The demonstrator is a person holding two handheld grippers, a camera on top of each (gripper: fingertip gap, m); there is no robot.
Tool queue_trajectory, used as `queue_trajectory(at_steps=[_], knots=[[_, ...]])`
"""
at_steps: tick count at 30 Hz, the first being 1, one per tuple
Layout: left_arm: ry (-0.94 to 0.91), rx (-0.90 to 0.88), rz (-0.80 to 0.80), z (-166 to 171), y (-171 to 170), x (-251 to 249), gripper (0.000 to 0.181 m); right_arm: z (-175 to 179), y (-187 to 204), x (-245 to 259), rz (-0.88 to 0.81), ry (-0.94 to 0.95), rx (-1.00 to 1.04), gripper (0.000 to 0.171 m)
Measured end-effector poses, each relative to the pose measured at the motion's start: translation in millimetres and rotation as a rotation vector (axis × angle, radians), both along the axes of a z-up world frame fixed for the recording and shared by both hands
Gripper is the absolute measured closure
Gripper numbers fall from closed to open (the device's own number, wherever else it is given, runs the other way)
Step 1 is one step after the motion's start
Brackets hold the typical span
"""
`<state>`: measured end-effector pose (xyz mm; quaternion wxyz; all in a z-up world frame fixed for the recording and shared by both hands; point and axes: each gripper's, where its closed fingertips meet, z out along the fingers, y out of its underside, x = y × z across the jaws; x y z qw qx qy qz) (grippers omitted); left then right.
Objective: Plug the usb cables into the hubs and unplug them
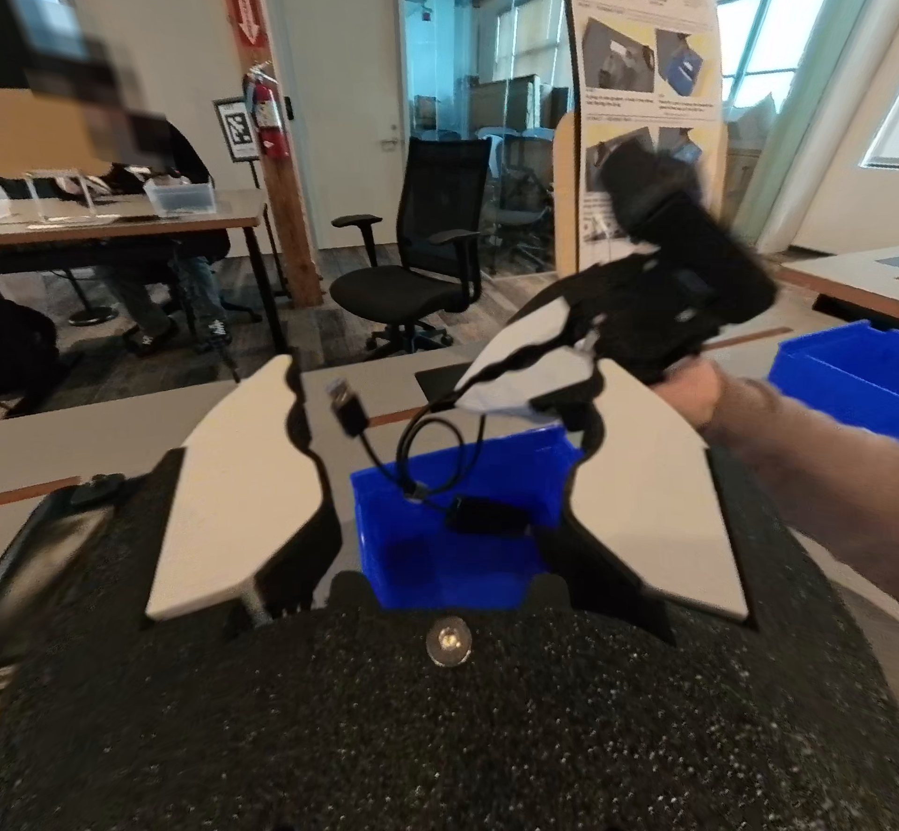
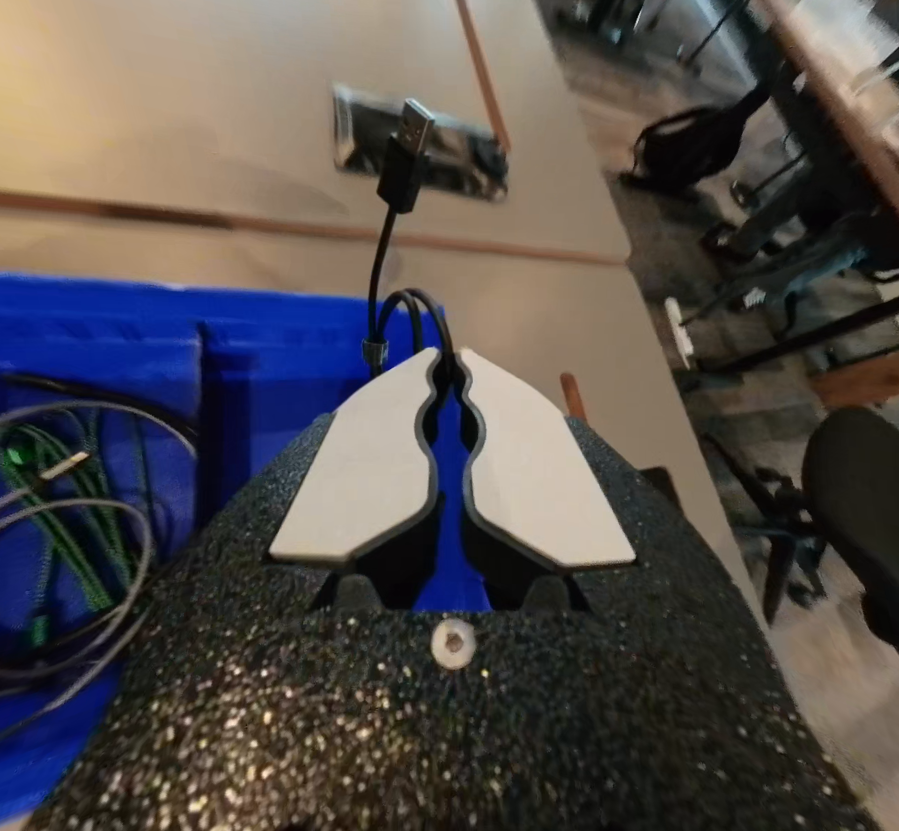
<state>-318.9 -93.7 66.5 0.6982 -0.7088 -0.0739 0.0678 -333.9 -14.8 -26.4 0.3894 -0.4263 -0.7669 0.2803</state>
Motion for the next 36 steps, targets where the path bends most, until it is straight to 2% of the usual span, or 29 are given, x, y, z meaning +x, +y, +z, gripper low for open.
queue_trajectory(at_steps=[1, 6, 9, 11, 14, 17, 19, 24, 28, 31, 34, 36], knots=[[0.006, 0.004, 0.002, 0, 0, -1, 0.065, 20, -3, 6, 0.016, 0.050, -0.028, 0.168], [0.004, 0.033, -0.041, 0, -1, -1, 0.060, 135, -20, 34, 0.119, 0.291, -0.097, 0.168], [0.006, 0.096, -0.133, 5, 3, 7, 0.061, 196, -32, 47, 0.205, 0.391, -0.132, 0.169], [-0.013, 0.156, -0.230, 11, 8, 18, 0.064, 226, -35, 52, 0.225, 0.437, -0.122, 0.169], [-0.050, 0.269, -0.427, 26, 19, 47, 0.081, 253, -40, 58, 0.248, 0.468, -0.141, 0.169], [-0.108, 0.313, -0.613, 30, 35, 78, 0.090, 270, -41, 65, 0.254, 0.495, -0.152, 0.169], [-0.103, 0.263, -0.635, 22, 49, 87, 0.101, 278, -40, 69, 0.249, 0.517, -0.156, 0.169], [-0.024, 0.292, -0.540, 27, 54, 86, 0.168, 286, -27, 85, 0.228, 0.569, -0.155, 0.169], [0.070, 0.280, -0.452, 33, 45, 83, 0.170, 291, -20, 109, 0.311, 0.638, -0.287, 0.168], [0.109, 0.258, -0.444, 37, 39, 92, 0.170, 283, -17, 127, 0.405, 0.690, -0.386, 0.167], [0.094, 0.278, -0.490, 43, 34, 103, 0.170, 264, -7, 142, 0.429, 0.724, -0.464, 0.130], [0.075, 0.259, -0.528, 43, 34, 110, 0.170, 244, -4, 152, 0.461, 0.704, -0.546, 0.119]])
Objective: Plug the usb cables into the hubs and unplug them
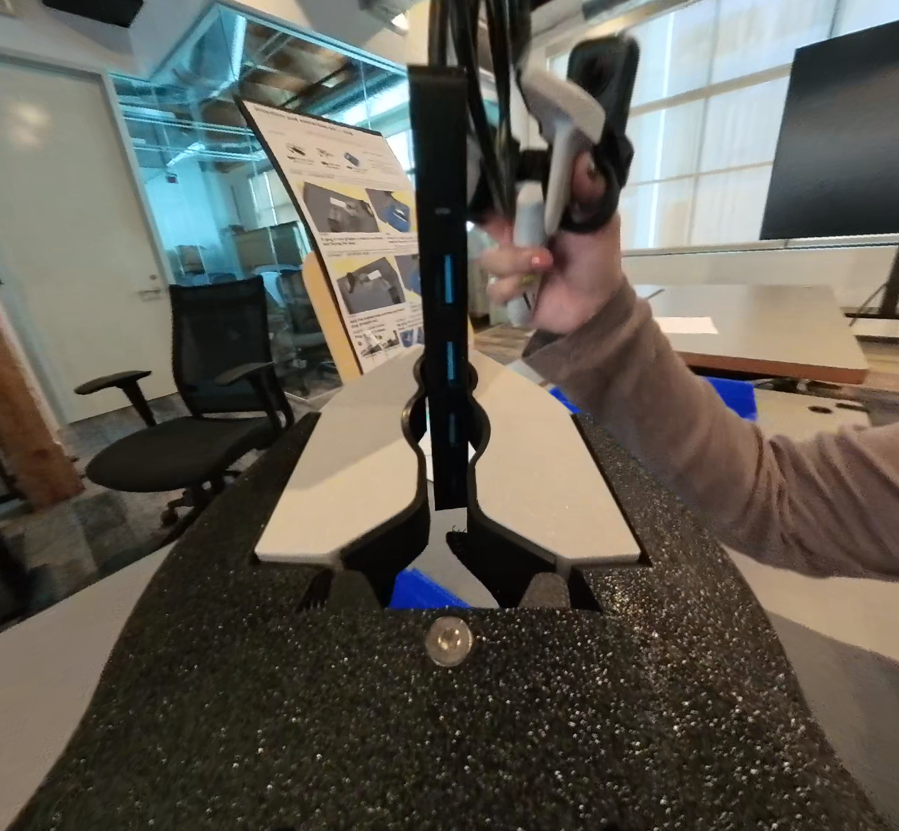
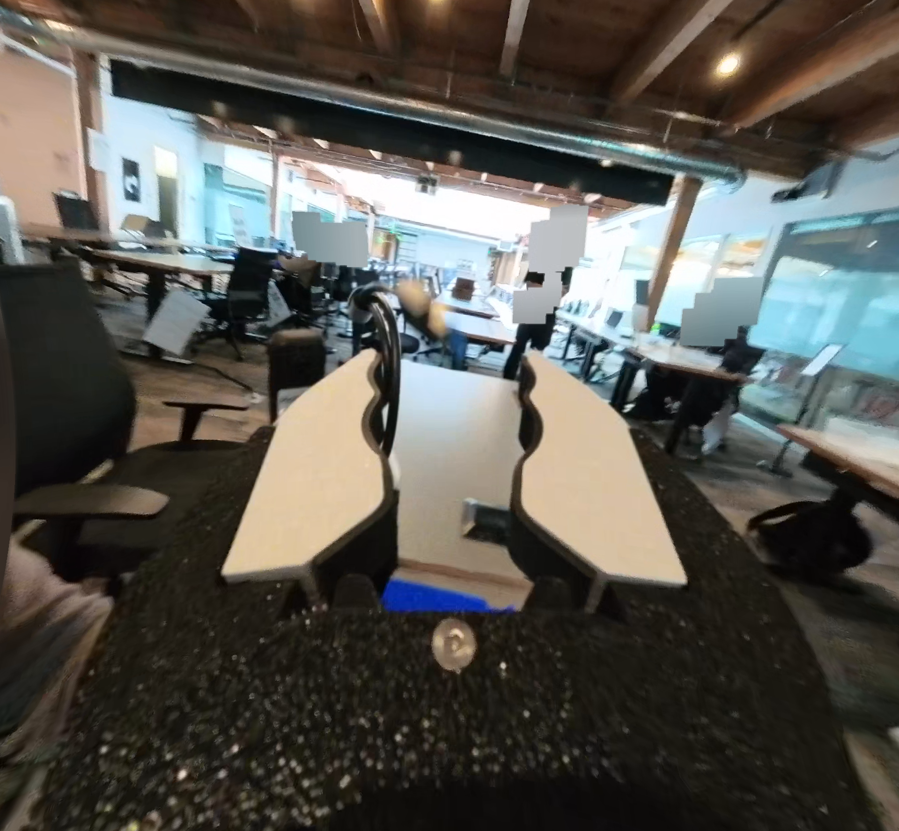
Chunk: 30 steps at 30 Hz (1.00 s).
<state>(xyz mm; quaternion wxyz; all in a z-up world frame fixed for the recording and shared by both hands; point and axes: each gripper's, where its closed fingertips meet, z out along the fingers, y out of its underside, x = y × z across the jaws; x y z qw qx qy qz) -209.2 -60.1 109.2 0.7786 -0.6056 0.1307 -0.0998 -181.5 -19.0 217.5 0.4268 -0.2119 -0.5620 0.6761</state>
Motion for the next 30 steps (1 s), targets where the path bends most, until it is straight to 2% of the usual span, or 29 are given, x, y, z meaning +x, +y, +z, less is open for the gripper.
queue_trajectory(at_steps=[4, 7, 10, 13, 16, 21, 25, 26, 30], knots=[[0.034, -0.049, -0.037, -7, 7, 13, 0.170, -60, 3, 7, 0.082, -0.154, -0.075, 0.103], [0.114, -0.102, 0.053, -15, 16, 12, 0.170, -87, 10, 21, 0.045, -0.169, -0.132, 0.100], [0.237, -0.224, 0.253, -30, 22, -1, 0.170, -98, 21, 45, -0.063, -0.141, -0.136, 0.117], [0.239, -0.395, 0.302, -50, 27, -2, 0.170, -131, 7, 60, -0.029, -0.329, -0.045, 0.145], [0.153, -0.588, 0.274, -77, 35, 3, 0.170, -166, -11, 66, 0.051, -0.529, -0.034, 0.142], [0.073, -0.830, 0.217, -120, 51, 14, 0.170, -198, -7, 61, 0.057, -0.568, -0.192, 0.133], [0.145, -1.022, 0.230, -155, 55, 22, 0.170, -186, -6, 91, 0.342, -0.444, -0.564, 0.123], [0.172, -1.060, 0.239, -163, 56, 24, 0.170, -192, 4, 94, 0.296, -0.447, -0.632, 0.120], [0.262, -1.225, 0.152, -180, 69, 40, 0.170, -251, 58, 113, -0.246, -0.522, -0.671, 0.105]])
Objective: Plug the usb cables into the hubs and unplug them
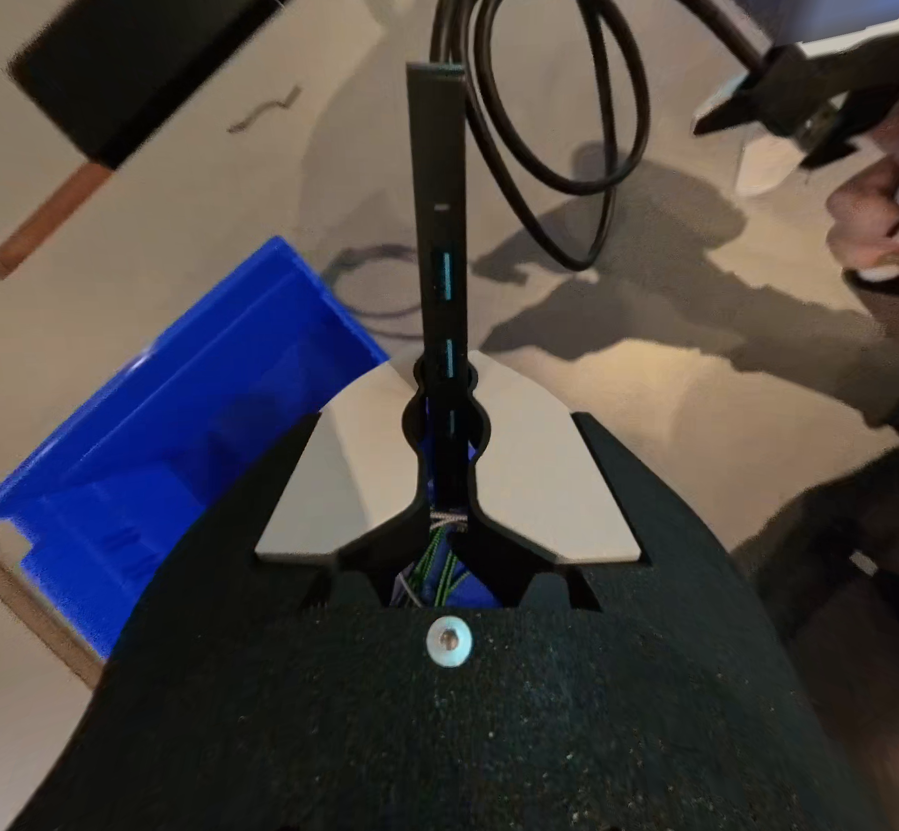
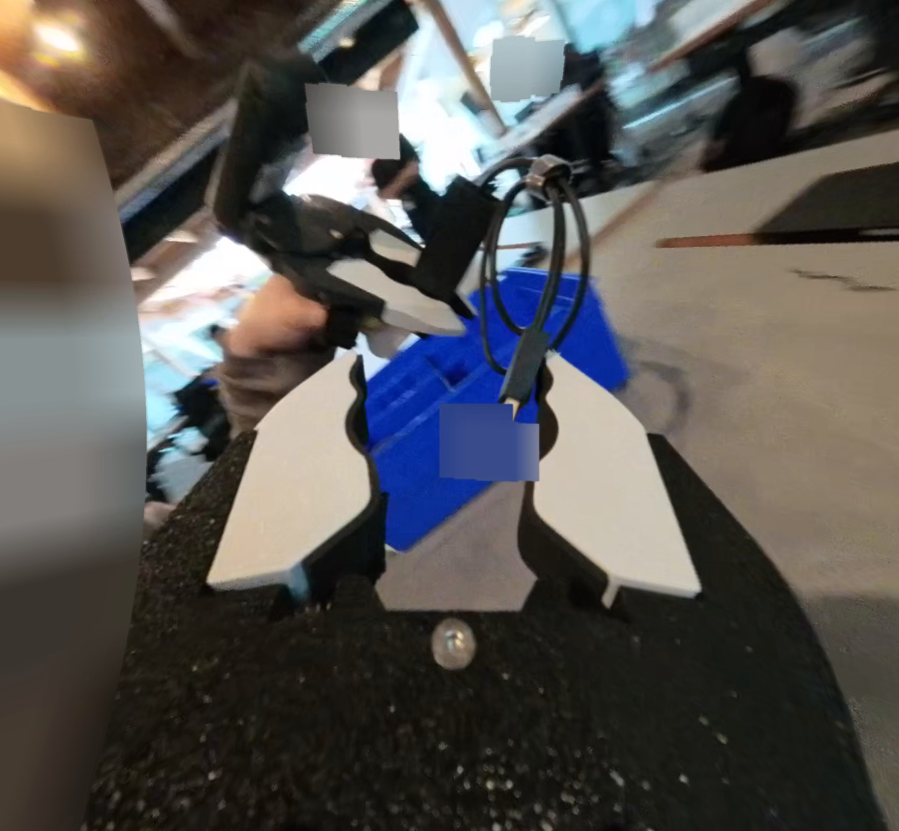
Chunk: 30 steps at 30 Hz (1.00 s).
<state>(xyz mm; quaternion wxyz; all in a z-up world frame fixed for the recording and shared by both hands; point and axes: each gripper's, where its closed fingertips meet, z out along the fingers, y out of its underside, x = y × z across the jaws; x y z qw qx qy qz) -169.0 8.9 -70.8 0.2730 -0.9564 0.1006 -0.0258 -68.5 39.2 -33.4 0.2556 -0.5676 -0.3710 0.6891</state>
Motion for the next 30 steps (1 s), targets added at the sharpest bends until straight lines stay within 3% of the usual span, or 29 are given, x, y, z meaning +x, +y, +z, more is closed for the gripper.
queue_trajectory(at_steps=[3, 4, 7, 9, 10, 12, 14, 16, 19, 25, 30], knots=[[0.002, -0.116, -0.083, -4, 14, 17, 0.170, -11, 4, 25, -0.103, -0.002, 0.071, 0.112], [-0.016, -0.146, -0.117, -4, 20, 26, 0.170, -9, -9, 28, -0.049, 0.039, 0.068, 0.118], [-0.030, -0.229, -0.165, -1, 35, 44, 0.170, -11, -38, 23, 0.128, 0.113, -0.047, 0.109], [-0.006, -0.283, -0.149, 1, 45, 46, 0.170, -2, -46, 27, 0.193, 0.232, -0.161, 0.115], [0.016, -0.315, -0.138, 1, 49, 44, 0.170, -1, -42, 31, 0.154, 0.268, -0.176, 0.116], [0.097, -0.385, -0.104, 1, 54, 35, 0.170, -11, -19, 41, -0.103, 0.242, -0.088, 0.106], [0.126, -0.438, -0.087, 1, 58, 32, 0.170, -15, -2, 61, -0.290, 0.227, 0.027, 0.110], [0.107, -0.463, -0.097, -1, 63, 37, 0.170, -9, -5, 70, -0.277, 0.267, 0.044, 0.116], [-0.043, -0.470, -0.172, -2, 69, 63, 0.170, -6, 1, 54, -0.168, 0.295, -0.083, 0.108], [-0.294, -0.405, -0.327, 15, 73, 112, 0.171, 2, 51, 30, -0.121, 0.419, -0.381, 0.096], [-0.349, -0.284, -0.365, 30, 74, 124, 0.171, 14, 68, 29, -0.149, 0.491, -0.416, 0.100]])
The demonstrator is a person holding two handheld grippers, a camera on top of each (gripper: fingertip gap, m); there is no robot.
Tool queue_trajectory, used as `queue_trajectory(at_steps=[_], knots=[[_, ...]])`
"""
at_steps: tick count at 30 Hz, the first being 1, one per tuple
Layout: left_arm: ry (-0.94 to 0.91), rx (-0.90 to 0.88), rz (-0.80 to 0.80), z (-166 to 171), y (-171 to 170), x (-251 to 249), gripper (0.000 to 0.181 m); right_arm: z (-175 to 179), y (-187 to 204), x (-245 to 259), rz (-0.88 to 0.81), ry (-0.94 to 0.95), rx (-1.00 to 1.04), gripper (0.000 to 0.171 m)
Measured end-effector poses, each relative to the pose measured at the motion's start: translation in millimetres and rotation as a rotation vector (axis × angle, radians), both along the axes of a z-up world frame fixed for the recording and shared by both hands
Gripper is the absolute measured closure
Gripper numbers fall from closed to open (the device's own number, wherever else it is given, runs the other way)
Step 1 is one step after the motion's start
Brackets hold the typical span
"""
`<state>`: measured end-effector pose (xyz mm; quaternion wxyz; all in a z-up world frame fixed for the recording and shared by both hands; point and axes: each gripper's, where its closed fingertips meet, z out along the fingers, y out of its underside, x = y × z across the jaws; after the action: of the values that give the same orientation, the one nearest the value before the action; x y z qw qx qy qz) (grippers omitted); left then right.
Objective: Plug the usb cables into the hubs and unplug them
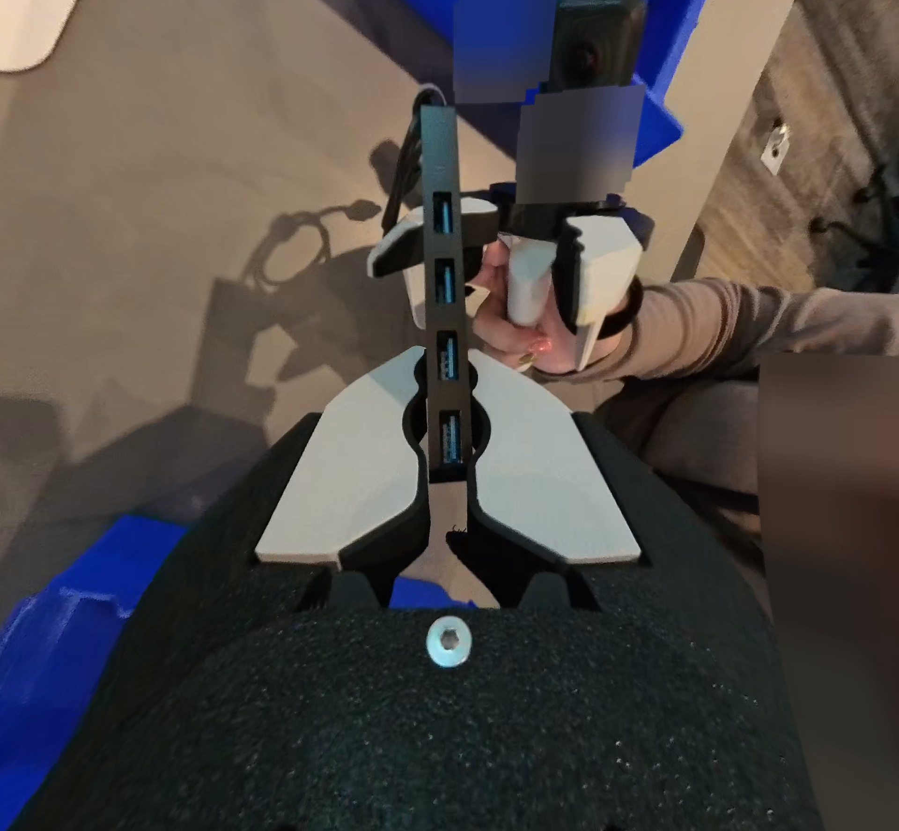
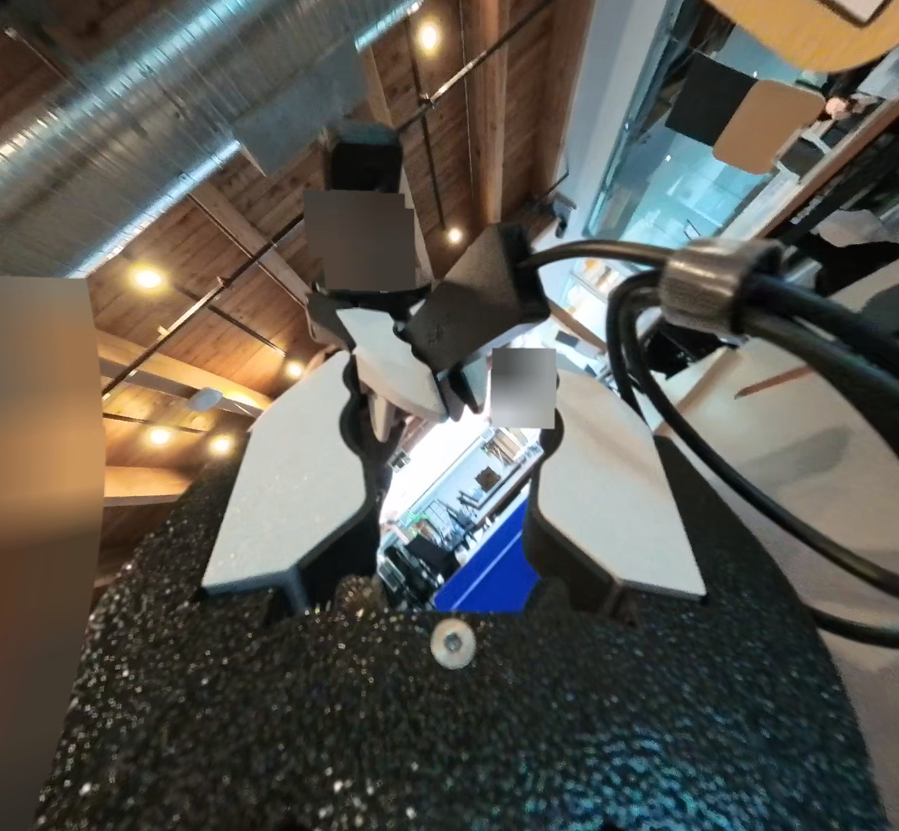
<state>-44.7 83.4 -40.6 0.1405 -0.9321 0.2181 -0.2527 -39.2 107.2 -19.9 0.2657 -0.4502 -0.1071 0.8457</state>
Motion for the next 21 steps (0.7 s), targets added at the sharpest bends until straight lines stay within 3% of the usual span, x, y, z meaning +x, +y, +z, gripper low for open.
queue_trajectory(at_steps=[7, 11, 14, 16, 17, 21], knots=[[-0.280, 0.214, -0.006, 23, -4, 26, 0.171, 36, 12, 17, -0.063, 0.201, 0.027, 0.129], [-0.398, 0.337, -0.013, 36, -8, 34, 0.171, 60, 6, 24, -0.071, 0.289, 0.099, 0.161], [-0.481, 0.464, -0.009, 53, -10, 31, 0.168, 77, -2, 20, -0.039, 0.279, 0.191, 0.161], [-0.581, 0.492, -0.007, 71, -26, 25, 0.131, 91, -3, 19, -0.045, 0.255, 0.270, 0.161], [-0.605, 0.514, 0.014, 79, -35, 16, 0.121, 100, -2, 23, -0.053, 0.263, 0.304, 0.161], [-0.470, 0.694, 0.162, 95, -75, -48, 0.123, 133, 3, 35, -0.025, 0.238, 0.458, 0.161]])
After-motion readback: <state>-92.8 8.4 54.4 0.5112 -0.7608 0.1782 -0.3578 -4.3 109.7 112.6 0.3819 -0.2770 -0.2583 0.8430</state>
